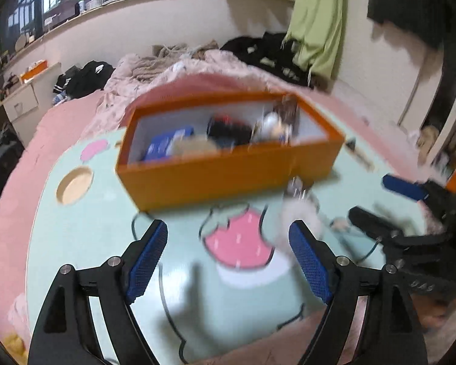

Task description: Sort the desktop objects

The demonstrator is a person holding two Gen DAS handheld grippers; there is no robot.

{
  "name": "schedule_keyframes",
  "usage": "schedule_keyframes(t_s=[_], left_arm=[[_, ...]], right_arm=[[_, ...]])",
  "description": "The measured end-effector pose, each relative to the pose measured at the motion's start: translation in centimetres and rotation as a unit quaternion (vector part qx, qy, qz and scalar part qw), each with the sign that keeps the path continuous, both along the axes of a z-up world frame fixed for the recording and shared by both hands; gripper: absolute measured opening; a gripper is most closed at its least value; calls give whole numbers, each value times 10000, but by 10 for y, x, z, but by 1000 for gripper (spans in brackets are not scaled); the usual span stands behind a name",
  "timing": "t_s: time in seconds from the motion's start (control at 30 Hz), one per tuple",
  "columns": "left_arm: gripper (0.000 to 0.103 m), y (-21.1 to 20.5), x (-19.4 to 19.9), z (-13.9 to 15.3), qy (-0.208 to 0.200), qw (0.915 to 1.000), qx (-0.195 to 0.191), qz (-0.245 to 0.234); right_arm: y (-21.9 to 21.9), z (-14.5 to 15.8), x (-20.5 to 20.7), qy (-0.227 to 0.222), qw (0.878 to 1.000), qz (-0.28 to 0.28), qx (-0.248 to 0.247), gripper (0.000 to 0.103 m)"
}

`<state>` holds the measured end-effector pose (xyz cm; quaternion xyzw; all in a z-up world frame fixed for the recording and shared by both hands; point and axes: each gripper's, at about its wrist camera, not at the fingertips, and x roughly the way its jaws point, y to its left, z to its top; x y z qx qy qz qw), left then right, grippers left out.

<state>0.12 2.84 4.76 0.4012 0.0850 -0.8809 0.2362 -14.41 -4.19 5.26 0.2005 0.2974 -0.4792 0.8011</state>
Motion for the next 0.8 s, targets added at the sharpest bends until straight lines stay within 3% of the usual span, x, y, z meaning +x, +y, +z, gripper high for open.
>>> schedule_keyframes(t_s=[0.13,0.2,0.27,0.3,0.33,0.37,0.8], left_arm=[[82,-9,-3,-33,-470,9981,359,145],[85,-11,0,-37,-519,9977,308,299],[87,-9,0,-36,-497,9980,310,255],[90,-9,-1,-36,-506,9979,317,240],[101,-9,-2,-38,-543,9977,336,230],[103,-9,-3,-40,-591,9973,371,218],[103,-10,-5,-39,-572,9976,376,105]], right_arm=[[6,-27,5,405,9991,-51,118,80],[5,-35,3,269,9993,15,262,92],[2,-35,-2,199,9993,16,328,96],[3,-36,-2,198,9993,31,323,99],[4,-37,-3,193,9993,61,305,100],[6,-38,-3,193,9994,68,289,101],[6,-38,-2,178,9994,80,278,103]])
